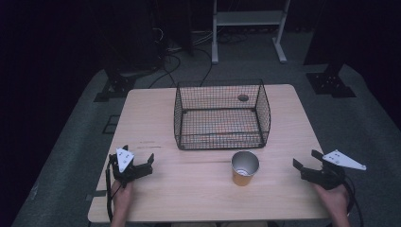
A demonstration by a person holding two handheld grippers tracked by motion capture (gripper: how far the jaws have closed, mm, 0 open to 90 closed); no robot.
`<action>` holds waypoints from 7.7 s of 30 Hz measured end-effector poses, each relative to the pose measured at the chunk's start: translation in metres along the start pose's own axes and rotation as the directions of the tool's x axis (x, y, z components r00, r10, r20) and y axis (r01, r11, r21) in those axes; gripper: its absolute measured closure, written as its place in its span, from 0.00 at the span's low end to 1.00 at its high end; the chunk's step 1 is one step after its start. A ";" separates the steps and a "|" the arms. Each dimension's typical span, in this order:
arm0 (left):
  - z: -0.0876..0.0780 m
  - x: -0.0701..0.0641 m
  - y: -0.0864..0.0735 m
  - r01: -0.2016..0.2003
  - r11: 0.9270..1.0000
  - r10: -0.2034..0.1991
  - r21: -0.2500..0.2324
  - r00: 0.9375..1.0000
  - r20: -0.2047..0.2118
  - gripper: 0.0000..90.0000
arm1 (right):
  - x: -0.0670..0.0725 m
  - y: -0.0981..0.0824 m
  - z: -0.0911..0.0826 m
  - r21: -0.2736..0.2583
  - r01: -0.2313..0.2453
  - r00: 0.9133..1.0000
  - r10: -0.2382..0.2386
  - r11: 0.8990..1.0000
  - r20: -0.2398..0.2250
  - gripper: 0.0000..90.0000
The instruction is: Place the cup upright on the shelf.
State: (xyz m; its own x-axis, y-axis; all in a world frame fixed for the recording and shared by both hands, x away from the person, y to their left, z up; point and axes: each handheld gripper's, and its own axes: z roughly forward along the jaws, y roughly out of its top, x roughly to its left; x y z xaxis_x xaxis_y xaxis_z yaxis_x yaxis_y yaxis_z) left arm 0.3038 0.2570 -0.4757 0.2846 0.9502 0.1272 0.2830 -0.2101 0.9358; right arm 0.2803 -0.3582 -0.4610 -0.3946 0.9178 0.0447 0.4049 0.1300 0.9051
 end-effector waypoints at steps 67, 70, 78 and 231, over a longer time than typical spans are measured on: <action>0.000 0.000 0.000 0.001 1.000 -0.001 -0.005 1.000 0.005 0.00 | 0.132 0.025 0.038 -0.033 0.265 0.872 -0.254 0.964 -0.418 0.11; 0.000 0.000 0.000 0.001 1.000 -0.001 -0.006 1.000 0.005 0.00 | 0.133 0.030 0.042 -0.035 0.272 0.860 -0.259 0.962 -0.440 0.11; 0.000 0.000 0.000 0.003 1.000 -0.003 -0.006 1.000 0.005 0.00 | 0.138 0.034 0.052 -0.036 0.298 0.847 -0.282 0.954 -0.451 0.10; -0.002 0.006 0.000 0.038 0.999 -0.038 -0.011 0.999 0.024 0.00 | 0.124 0.187 0.266 0.159 0.398 0.788 -0.247 0.904 -0.564 0.04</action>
State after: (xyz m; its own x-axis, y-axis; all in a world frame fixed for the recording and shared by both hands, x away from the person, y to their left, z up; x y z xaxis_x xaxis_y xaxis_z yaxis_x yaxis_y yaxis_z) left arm 0.3038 0.2630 -0.4748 0.2956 0.9517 0.0835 0.2832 -0.1708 0.9437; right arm 0.5260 -0.1205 -0.3986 -0.8765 0.4788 0.0502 0.3402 0.5422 0.7683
